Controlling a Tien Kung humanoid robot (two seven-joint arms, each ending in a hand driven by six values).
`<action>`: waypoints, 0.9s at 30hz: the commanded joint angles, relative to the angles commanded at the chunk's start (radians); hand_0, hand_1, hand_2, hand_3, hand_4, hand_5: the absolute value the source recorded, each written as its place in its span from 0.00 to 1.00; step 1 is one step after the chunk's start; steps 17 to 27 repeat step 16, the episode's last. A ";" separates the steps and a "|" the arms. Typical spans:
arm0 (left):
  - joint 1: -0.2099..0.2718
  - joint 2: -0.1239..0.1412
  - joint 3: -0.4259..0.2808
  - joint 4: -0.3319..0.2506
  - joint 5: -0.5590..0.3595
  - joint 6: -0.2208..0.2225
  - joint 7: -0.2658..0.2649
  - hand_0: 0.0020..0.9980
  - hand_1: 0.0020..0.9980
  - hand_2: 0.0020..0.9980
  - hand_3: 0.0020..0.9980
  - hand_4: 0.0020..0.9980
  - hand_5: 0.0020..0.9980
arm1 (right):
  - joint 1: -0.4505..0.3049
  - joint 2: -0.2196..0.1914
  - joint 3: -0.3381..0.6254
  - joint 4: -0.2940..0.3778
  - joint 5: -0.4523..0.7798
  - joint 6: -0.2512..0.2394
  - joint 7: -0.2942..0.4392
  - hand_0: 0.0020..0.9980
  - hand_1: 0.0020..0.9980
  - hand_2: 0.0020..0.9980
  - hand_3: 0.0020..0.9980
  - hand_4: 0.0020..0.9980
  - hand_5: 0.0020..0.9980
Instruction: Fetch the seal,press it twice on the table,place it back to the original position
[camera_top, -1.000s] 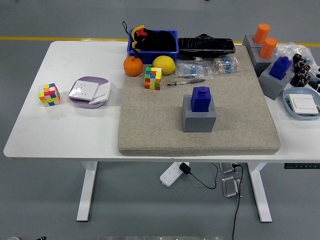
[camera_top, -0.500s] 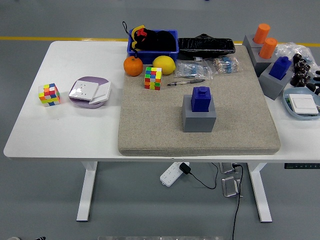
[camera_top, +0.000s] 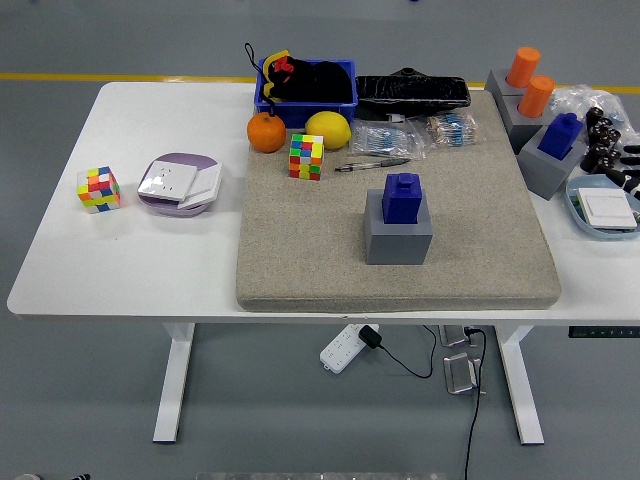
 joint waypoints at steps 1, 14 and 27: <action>0.000 0.000 -0.001 0.000 0.000 0.000 0.000 0.82 0.81 0.78 0.82 0.73 0.42 | -0.001 0.001 0.000 0.001 0.000 0.000 0.000 0.83 0.73 0.72 0.73 0.95 0.35; 0.001 -0.005 -0.011 0.002 0.000 0.001 0.000 0.82 0.81 0.78 0.82 0.73 0.43 | -0.003 0.003 -0.008 0.018 0.003 -0.002 -0.006 0.83 0.73 0.72 0.73 0.94 0.34; 0.000 -0.006 -0.014 0.002 0.000 0.002 0.000 0.82 0.81 0.78 0.82 0.73 0.43 | -0.001 0.002 -0.012 0.021 0.004 -0.002 -0.007 0.83 0.73 0.72 0.73 0.94 0.34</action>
